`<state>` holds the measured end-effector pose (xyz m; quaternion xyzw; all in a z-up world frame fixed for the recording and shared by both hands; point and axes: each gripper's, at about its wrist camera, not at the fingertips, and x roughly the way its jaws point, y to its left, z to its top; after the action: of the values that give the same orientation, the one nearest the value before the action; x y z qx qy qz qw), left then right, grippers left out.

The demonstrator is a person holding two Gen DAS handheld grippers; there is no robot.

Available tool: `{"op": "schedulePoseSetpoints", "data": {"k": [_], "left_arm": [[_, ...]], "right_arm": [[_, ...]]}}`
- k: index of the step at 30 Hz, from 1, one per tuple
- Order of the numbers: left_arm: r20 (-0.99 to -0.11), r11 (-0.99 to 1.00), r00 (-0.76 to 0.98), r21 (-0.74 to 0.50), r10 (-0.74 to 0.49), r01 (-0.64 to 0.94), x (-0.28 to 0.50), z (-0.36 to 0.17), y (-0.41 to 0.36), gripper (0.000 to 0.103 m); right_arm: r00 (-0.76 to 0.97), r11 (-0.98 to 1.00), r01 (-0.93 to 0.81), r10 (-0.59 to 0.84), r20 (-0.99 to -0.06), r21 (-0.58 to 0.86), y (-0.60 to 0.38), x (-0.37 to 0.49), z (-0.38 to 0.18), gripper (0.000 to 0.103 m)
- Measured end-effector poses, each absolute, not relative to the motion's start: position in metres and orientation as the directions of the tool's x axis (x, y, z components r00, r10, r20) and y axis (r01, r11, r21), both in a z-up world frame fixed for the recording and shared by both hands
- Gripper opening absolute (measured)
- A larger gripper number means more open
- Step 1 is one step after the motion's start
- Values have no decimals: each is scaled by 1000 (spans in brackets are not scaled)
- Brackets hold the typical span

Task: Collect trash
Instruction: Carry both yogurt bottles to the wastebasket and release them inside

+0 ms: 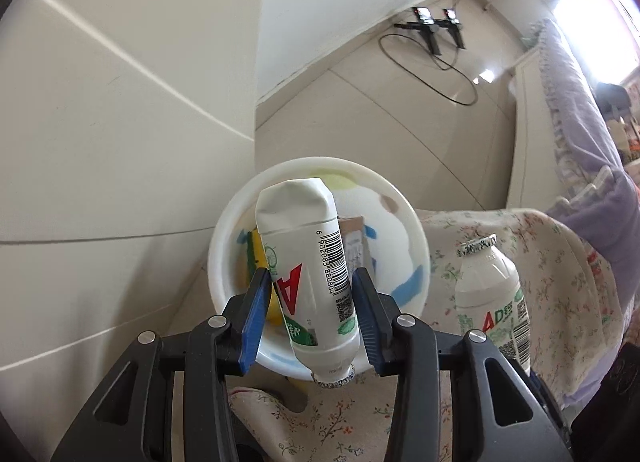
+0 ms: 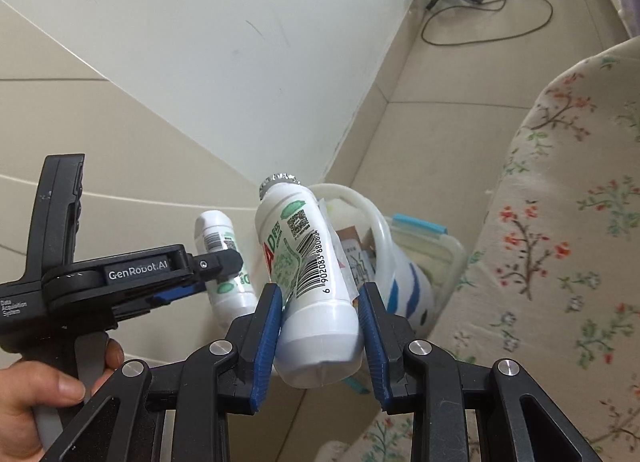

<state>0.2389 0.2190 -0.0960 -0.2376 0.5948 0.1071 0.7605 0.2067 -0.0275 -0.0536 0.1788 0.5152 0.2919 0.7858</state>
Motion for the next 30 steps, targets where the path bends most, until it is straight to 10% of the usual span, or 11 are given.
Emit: {"op": "schedulePoseSetpoints", "data": {"k": [6,30], "left_arm": [[-955,857,276,-230,-108,-461,237,-92,229,61],[-930,891,360,-223,-73,-396,226,-53,212,62]], "right_arm": [[288,775,-259,632,-719,577,-13,214,-68,35],[319,786,-226,618,-719,575,-14,198,-84,40]]}}
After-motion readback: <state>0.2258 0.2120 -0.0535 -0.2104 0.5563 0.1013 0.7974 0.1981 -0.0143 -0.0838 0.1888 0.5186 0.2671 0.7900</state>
